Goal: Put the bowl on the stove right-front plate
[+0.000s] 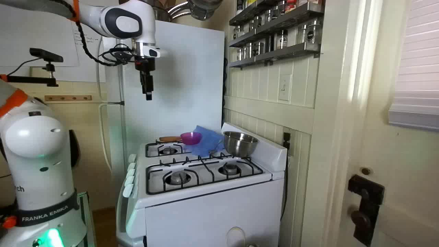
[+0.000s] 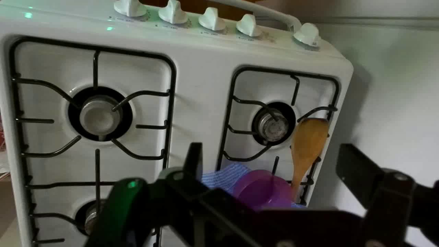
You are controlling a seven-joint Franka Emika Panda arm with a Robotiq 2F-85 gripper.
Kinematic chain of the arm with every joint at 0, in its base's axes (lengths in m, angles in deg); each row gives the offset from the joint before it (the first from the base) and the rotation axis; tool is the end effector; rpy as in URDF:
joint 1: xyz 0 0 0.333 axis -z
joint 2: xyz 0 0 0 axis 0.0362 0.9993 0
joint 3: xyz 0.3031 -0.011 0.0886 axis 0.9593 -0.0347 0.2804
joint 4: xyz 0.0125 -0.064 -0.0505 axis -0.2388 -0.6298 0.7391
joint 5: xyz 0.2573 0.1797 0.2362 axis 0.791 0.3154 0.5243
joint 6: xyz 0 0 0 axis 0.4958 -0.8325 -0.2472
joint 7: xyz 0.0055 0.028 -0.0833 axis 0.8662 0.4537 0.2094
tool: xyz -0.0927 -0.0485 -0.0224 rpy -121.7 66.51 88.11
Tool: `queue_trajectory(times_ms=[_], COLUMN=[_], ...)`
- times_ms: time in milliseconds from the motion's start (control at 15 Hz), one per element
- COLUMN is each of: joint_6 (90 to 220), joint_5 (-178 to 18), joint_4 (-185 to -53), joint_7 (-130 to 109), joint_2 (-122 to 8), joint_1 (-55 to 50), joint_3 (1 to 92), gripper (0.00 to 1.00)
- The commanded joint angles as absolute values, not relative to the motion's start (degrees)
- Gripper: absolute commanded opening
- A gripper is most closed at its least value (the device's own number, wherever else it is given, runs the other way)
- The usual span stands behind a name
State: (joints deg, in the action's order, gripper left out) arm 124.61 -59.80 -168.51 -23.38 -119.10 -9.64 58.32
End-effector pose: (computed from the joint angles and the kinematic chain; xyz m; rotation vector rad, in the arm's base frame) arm 0.3079 0.1199 0.5558 -2.9074 0.1876 -0.1079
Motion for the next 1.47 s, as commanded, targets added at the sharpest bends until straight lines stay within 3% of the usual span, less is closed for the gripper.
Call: queue_trajectory(times_ms=[0, 467, 1133, 1400], joint_6=[124.2, 123.7, 127.9, 127.3], joint_5=[-59.2, -62.1, -56.3, -57.1], joint_4=[-168.3, -168.7, -167.3, -168.0], joint_7=[-22.8, -19.6, -21.3, -19.3], joint_2=[-119.1, -119.2, -113.9, -114.8], joint_1=[-8.5, -6.8, 5.6, 6.8], joint_3=[59.1, 57.0, 42.5, 42.7], gripper=[1.00, 1.00, 1.00, 1.00])
